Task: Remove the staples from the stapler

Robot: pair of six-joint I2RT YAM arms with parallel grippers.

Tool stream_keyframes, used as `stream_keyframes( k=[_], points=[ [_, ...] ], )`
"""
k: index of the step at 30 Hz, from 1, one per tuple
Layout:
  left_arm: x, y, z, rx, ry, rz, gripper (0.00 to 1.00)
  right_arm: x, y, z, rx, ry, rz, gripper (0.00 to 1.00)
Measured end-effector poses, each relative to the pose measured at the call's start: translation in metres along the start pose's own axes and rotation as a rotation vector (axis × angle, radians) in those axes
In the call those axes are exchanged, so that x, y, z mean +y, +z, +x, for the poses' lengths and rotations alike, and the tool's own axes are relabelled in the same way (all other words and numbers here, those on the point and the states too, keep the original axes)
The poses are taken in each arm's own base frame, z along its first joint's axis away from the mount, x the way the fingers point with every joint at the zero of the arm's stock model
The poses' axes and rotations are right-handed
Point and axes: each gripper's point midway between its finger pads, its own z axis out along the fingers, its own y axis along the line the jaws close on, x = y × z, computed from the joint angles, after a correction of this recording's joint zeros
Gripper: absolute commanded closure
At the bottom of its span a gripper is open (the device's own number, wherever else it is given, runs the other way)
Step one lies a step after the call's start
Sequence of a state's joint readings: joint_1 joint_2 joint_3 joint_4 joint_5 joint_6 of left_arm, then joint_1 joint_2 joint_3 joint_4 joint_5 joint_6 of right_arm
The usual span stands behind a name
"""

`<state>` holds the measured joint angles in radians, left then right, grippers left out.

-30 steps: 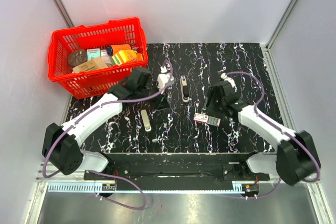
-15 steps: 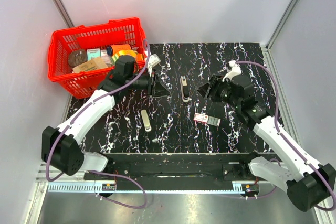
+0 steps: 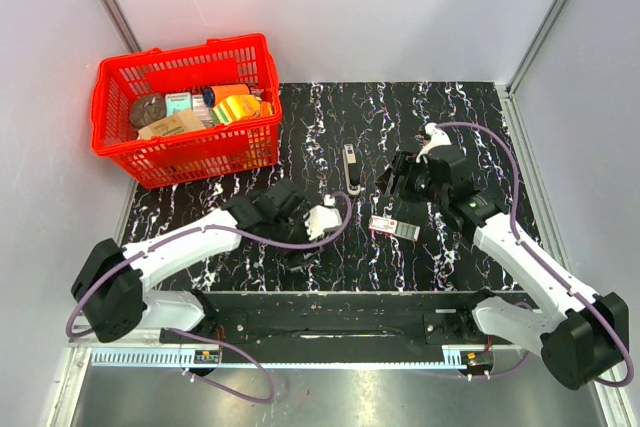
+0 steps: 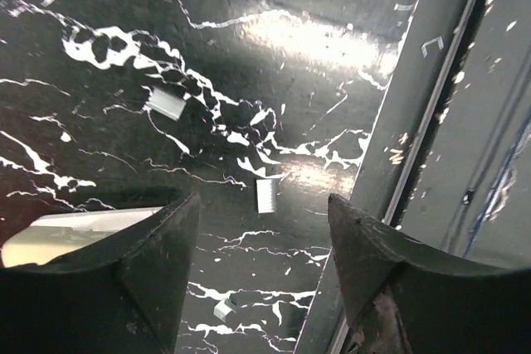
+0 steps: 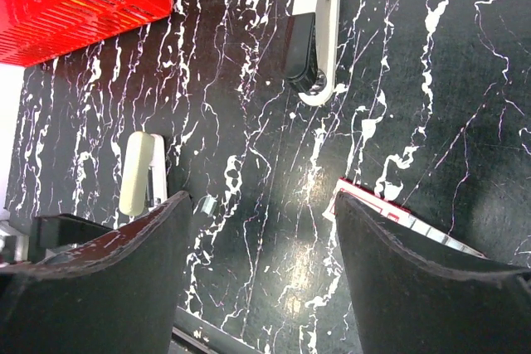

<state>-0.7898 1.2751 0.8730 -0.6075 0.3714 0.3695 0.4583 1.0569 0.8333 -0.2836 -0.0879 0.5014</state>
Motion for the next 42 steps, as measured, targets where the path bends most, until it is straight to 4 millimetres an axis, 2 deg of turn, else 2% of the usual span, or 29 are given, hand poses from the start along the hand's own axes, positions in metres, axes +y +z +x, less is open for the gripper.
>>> stream_keyframes(
  k=[3, 6, 7, 10, 15, 19, 20, 21, 25, 28, 34, 35, 36, 39, 41, 42],
  points=[
    [-0.003, 0.011, 0.018, 0.087, 0.03, -0.033, 0.32, -0.002, 0.003, 0.002, 0.011, 0.0, 0.008, 0.25],
    [0.003, 0.019, 0.026, 0.131, 0.015, -0.086, 0.25, -0.004, 0.005, 0.005, 0.02, -0.004, 0.014, 0.24],
    [0.005, 0.021, 0.029, 0.139, 0.007, -0.103, 0.14, -0.004, 0.005, 0.005, 0.022, -0.005, 0.016, 0.24],
    [0.009, 0.025, 0.04, 0.172, -0.025, -0.142, 0.07, -0.006, 0.006, 0.005, 0.021, -0.009, 0.022, 0.24],
    [0.017, 0.023, 0.043, 0.185, -0.055, -0.202, 0.01, -0.009, 0.007, 0.005, 0.017, -0.017, 0.034, 0.25],
    [0.031, 0.019, 0.045, 0.197, -0.09, -0.291, 0.01, -0.011, 0.008, 0.006, 0.024, -0.02, 0.044, 0.25],
    [0.036, 0.017, 0.044, 0.196, -0.105, -0.313, 0.04, -0.011, 0.008, 0.006, 0.024, -0.021, 0.045, 0.25],
    [0.042, 0.013, 0.043, 0.185, -0.132, -0.338, 0.15, -0.012, 0.008, 0.007, 0.025, -0.023, 0.046, 0.25],
    [0.082, -0.016, 0.037, 0.1, -0.318, -0.445, 0.72, -0.013, 0.009, 0.008, 0.033, -0.023, 0.05, 0.25],
    [0.102, -0.035, 0.03, 0.039, -0.399, -0.488, 1.0, -0.015, 0.012, 0.011, 0.045, -0.022, 0.058, 0.26],
    [0.084, -0.049, 0.008, -0.023, -0.276, -0.455, 1.0, -0.016, 0.014, 0.013, 0.055, -0.02, 0.063, 0.26],
    [0.08, -0.05, 0.002, -0.031, -0.242, -0.45, 0.85, -0.016, 0.014, 0.013, 0.055, -0.02, 0.063, 0.26],
    [0.077, -0.051, -0.001, -0.035, -0.225, -0.445, 0.52, -0.016, 0.014, 0.013, 0.055, -0.02, 0.063, 0.26],
    [0.067, -0.048, -0.01, -0.03, -0.16, -0.433, 0.27, -0.016, 0.014, 0.013, 0.055, -0.019, 0.064, 0.26],
    [0.058, -0.044, -0.011, -0.017, -0.124, -0.416, 0.07, -0.016, 0.014, 0.013, 0.057, -0.019, 0.065, 0.26],
    [0.054, -0.041, -0.012, -0.011, -0.105, -0.405, 0.04, -0.016, 0.013, 0.013, 0.058, -0.018, 0.065, 0.26]
  ],
)
